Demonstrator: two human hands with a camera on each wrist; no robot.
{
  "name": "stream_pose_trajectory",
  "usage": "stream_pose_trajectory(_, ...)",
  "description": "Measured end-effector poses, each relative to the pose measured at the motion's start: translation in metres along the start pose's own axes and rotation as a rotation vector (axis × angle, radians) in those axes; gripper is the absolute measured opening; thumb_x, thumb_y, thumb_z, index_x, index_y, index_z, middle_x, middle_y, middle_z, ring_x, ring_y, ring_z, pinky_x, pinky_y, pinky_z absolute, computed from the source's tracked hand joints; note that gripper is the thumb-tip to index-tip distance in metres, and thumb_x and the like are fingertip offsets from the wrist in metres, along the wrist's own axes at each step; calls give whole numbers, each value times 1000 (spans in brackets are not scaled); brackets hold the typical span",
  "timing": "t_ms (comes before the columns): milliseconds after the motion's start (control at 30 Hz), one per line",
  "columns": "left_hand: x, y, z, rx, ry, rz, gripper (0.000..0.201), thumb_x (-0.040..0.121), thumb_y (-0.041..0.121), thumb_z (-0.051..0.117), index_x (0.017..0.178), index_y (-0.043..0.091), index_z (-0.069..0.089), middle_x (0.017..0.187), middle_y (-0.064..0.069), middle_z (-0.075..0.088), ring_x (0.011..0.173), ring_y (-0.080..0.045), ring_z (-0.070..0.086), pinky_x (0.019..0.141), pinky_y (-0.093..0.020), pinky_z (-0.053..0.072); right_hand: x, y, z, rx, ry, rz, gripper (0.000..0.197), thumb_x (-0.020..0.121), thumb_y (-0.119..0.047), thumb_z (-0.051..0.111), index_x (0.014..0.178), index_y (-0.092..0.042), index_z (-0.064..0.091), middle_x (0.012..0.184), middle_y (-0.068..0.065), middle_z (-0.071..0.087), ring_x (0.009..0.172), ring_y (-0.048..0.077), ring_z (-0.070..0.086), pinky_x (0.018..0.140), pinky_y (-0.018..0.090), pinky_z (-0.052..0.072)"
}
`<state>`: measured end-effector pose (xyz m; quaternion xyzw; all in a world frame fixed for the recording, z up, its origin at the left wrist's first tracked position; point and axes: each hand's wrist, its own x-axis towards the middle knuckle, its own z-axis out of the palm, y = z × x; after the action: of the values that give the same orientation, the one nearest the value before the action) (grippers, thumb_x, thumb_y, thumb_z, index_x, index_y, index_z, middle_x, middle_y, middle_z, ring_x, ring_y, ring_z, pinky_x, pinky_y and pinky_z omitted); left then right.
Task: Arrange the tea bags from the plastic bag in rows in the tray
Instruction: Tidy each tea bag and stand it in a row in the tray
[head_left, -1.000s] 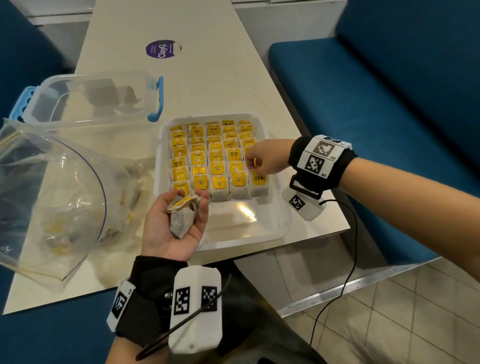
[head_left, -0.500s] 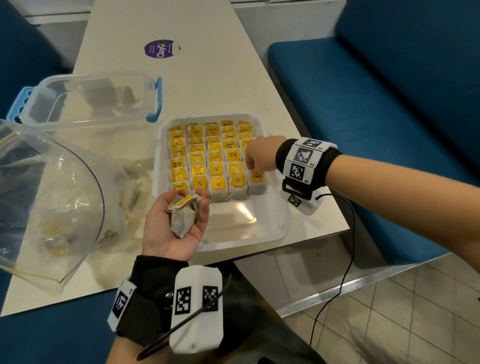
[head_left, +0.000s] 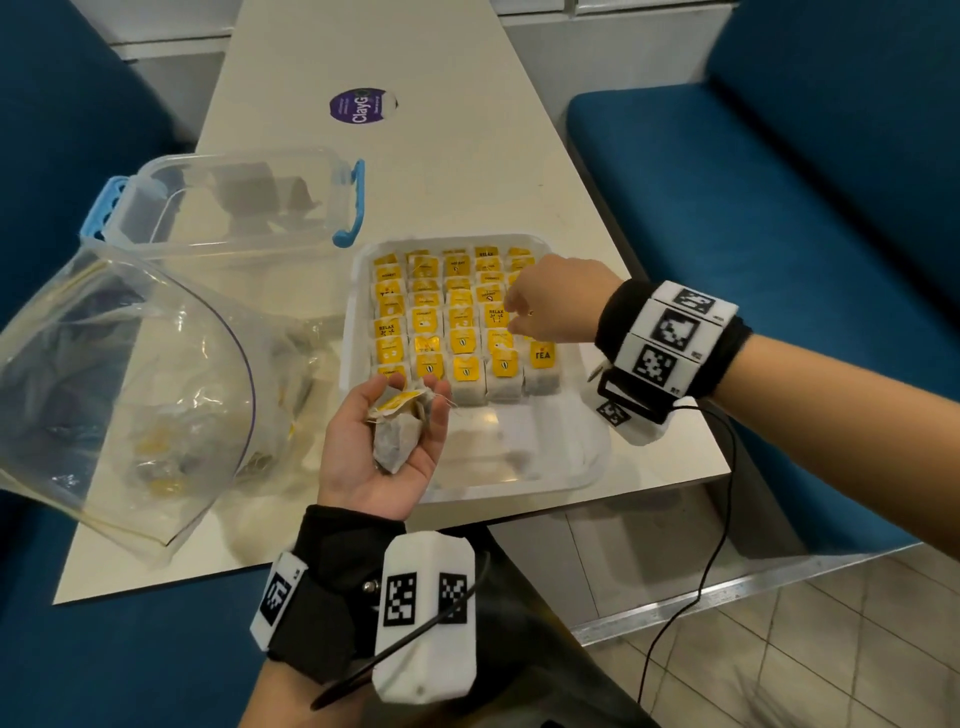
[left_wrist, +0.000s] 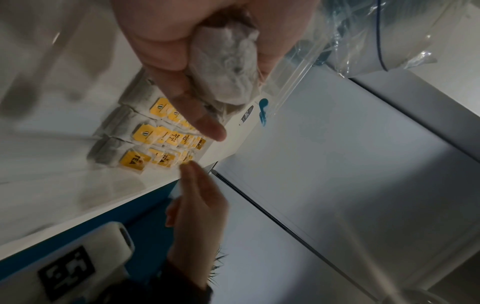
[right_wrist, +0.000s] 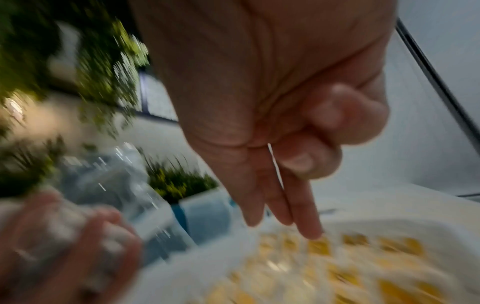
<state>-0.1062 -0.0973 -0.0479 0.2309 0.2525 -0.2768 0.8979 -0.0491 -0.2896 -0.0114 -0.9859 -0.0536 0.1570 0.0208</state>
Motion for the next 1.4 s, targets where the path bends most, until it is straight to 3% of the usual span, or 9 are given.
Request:
stream_pose_trajectory(167, -5, -1, 10, -12, -36, 1, 23, 92, 22, 47, 75, 9, 52, 72, -13, 64, 58, -21, 67, 59, -28, 58, -41, -38, -17, 315, 220, -339, 25, 90, -32, 55, 108, -17, 63, 103, -2, 64, 96, 15, 58, 83, 35, 47)
stream_pose_trajectory(267, -5, -2, 12, 19, -41, 27, 26, 95, 24, 43, 76, 8, 54, 64, -9, 65, 54, -18, 67, 58, -25, 56, -56, -57, -14, 322, 157, -440, 28, 88, -35, 58, 111, -20, 62, 106, -1, 57, 97, 14, 54, 81, 35, 46)
stream_pose_trajectory(400, -6, -4, 11, 65, -19, 54, 32, 96, 27, 43, 77, 6, 58, 61, -8, 64, 51, -16, 65, 49, -20, 54, -57, -68, -4, 190, 76, -402, 28, 91, -33, 52, 117, -24, 57, 110, -3, 52, 95, 13, 52, 76, 36, 47)
stream_pose_trajectory(633, -1, -3, 2, 88, -18, 52, 24, 93, 29, 47, 85, 10, 59, 70, -5, 63, 58, -15, 65, 58, -23, 55, -54, -72, -1, 239, 122, -380, 27, 91, -22, 48, 114, -28, 62, 107, -2, 54, 95, 16, 53, 76, 38, 48)
stream_pose_trajectory(800, -1, -6, 4, 64, -51, 81, 37, 92, 39, 50, 75, 10, 65, 69, -5, 67, 59, -14, 67, 60, -24, 56, -49, -71, 0, 262, 203, -344, 28, 92, -23, 48, 114, -29, 64, 91, -4, 46, 87, 14, 48, 66, 31, 40)
stream_pose_trajectory(967, 0, -6, 4, 27, 1, 96, 60, 89, 52, 48, 60, 5, 71, 63, -7, 64, 52, -13, 64, 54, -23, 57, -46, -66, 3, 509, 297, -324, 24, 88, -16, 56, 106, -19, 70, 95, 1, 73, 88, 20, 65, 78, 37, 51)
stream_pose_trajectory(1100, 1, -2, 2, -41, 28, 61, 36, 95, 39, 48, 89, 5, 58, 67, -12, 66, 53, -18, 66, 53, -26, 57, -46, -64, 3, 654, 385, -318, 21, 81, -3, 55, 91, -7, 73, 78, 7, 72, 72, 20, 66, 72, 30, 51)
stream_pose_trajectory(1300, 1, -2, -1, -50, -8, 30, 18, 94, 23, 47, 86, 8, 54, 73, -13, 68, 61, -23, 68, 61, -29, 59, -49, -61, -8, 820, 384, -247, 16, 79, -25, 70, 76, -9, 70, 63, -5, 64, 57, 6, 59, 60, 17, 50)
stream_pose_trajectory(1400, 0, 0, -3, -88, -9, -6, 22, 92, 21, 48, 77, 7, 56, 85, -17, 63, 65, -23, 64, 51, -25, 57, -47, -57, -13, 833, 343, -228, 9, 77, -13, 71, 82, -10, 66, 70, -5, 57, 53, 11, 58, 51, 22, 53)
